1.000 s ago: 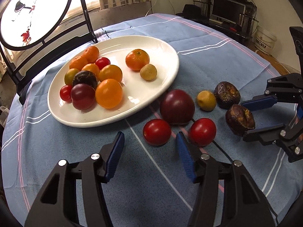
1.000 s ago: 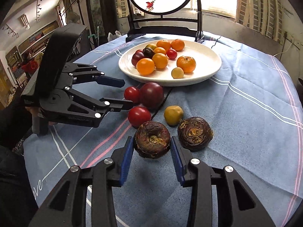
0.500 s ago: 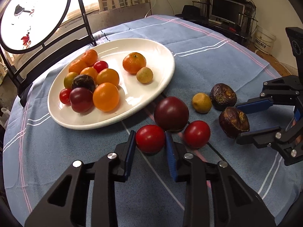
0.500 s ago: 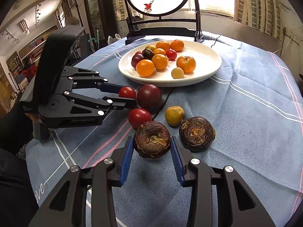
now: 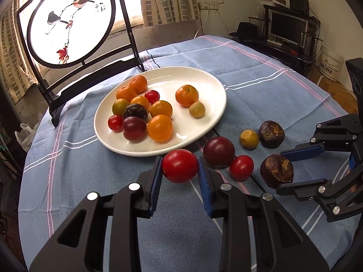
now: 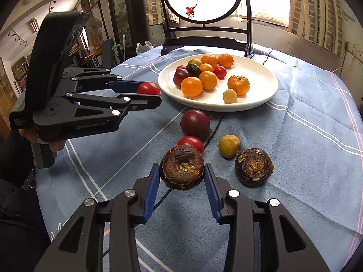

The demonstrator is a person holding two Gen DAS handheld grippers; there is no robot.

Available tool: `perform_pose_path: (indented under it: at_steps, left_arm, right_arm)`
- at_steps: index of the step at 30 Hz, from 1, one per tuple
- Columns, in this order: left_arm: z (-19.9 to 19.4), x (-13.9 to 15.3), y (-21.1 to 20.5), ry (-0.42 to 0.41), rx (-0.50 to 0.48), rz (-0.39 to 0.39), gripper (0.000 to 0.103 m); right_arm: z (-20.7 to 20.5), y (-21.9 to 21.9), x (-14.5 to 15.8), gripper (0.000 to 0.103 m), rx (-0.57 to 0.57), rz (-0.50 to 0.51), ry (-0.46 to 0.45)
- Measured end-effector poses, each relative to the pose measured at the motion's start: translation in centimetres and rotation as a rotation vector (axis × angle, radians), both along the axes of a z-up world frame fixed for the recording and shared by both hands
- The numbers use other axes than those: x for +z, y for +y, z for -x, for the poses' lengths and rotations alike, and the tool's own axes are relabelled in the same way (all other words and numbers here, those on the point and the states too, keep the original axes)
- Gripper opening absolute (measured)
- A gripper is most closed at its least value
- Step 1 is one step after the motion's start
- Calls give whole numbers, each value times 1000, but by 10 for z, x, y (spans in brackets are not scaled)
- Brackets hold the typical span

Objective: Organize fruits
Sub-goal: 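Grasp a red tomato with left tool while right tool grasps a brown dried fruit, then place the red tomato on the plate with left tool while right tool places the dried fruit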

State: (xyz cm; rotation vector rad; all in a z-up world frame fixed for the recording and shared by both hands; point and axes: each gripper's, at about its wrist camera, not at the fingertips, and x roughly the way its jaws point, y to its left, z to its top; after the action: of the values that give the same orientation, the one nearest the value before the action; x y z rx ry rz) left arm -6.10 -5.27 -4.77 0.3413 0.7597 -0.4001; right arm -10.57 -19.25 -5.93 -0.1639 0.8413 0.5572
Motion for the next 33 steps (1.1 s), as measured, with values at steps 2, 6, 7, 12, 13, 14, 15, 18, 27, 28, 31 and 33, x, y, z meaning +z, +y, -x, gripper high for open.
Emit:
perform_pose_path:
  at_steps: [2, 6, 7, 12, 13, 14, 15, 18, 27, 28, 31, 33]
  left_arm:
    - [1, 0, 2, 0, 5, 2, 30]
    - [3, 1, 5, -1, 10, 5, 30]
    - [4, 2, 5, -2, 11, 5, 30]
    - [4, 2, 6, -3, 10, 6, 30]
    - [4, 2, 6, -2, 11, 5, 30]
    - [5, 2, 7, -1, 13, 4, 30]
    - [5, 2, 8, 1, 13, 4, 30]
    - [3, 5, 14, -1, 21, 16, 30]
    - [-16, 33, 48, -46, 104, 86, 30]
    - [-19, 36, 49, -48, 110, 89, 30]
    - [-28, 39, 49, -51, 121, 90, 30]
    - [-37, 40, 45, -48, 121, 89, 30]
  right_arm:
    - [2, 3, 1, 40, 4, 6, -3]
    - [6, 6, 2, 40, 11, 8, -4]
    - [6, 7, 2, 40, 11, 10, -4]
    - [8, 11, 0, 40, 19, 13, 2]
    - [9, 12, 0, 40, 22, 12, 3]
    - [9, 12, 0, 40, 23, 12, 3]
    - [9, 13, 0, 40, 23, 12, 2]
    - [7, 13, 1, 40, 23, 11, 0]
    - [-7, -7, 23, 40, -25, -24, -57]
    - [-10, -10, 26, 40, -33, -29, -62]
    - [-20, -18, 33, 40, -59, -28, -81]
    - [-28, -21, 38, 40, -70, -32, -90]
